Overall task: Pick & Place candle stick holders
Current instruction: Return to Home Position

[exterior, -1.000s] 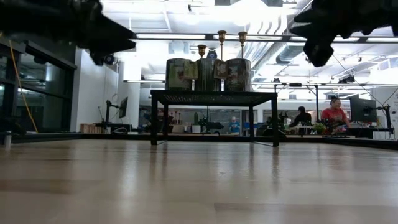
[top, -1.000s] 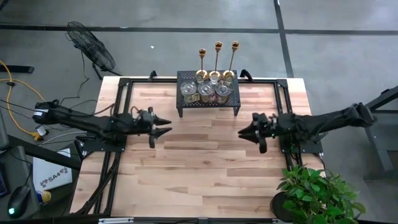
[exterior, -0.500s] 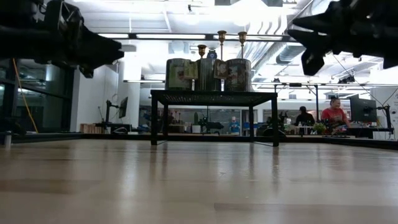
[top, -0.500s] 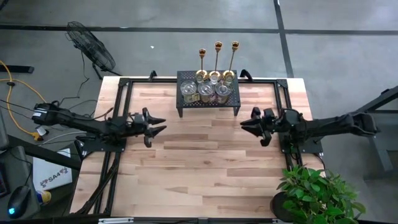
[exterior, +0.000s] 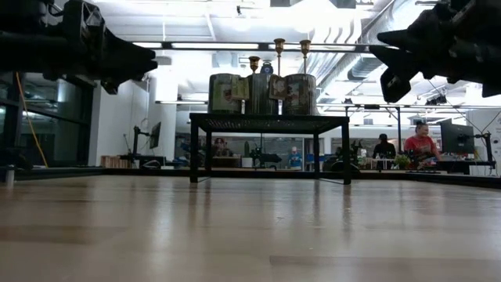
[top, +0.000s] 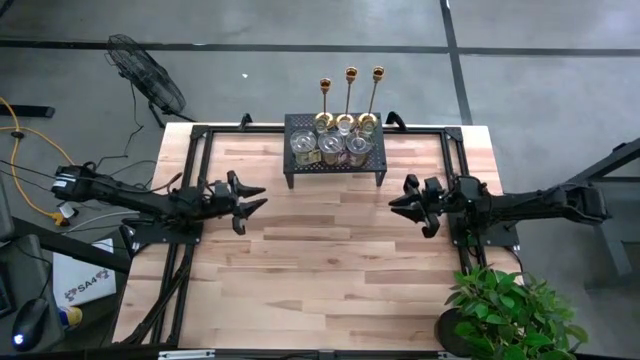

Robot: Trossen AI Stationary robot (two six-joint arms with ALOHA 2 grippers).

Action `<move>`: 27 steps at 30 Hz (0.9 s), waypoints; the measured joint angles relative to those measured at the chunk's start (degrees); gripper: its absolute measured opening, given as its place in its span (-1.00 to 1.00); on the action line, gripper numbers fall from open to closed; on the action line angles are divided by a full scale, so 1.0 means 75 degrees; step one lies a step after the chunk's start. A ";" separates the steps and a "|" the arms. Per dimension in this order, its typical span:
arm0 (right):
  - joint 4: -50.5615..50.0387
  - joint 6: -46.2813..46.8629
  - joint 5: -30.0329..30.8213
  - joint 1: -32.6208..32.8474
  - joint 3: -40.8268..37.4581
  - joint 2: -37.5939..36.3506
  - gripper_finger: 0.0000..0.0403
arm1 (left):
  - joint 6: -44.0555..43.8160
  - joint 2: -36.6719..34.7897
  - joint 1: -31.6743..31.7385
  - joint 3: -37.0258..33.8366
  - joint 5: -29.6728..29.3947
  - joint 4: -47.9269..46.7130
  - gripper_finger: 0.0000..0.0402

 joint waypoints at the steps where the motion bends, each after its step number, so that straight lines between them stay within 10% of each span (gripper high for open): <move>1: -0.0122 -0.0141 -0.0128 -0.0018 0.0000 0.0000 -0.57 | 0.0089 -0.0003 0.0000 -0.0003 -0.0017 0.0077 -0.28; 27: -0.0502 -0.0989 0.1032 -0.0004 -0.0009 0.0001 -0.57 | 0.0797 0.0009 0.0003 0.0447 0.0126 -0.0178 -0.28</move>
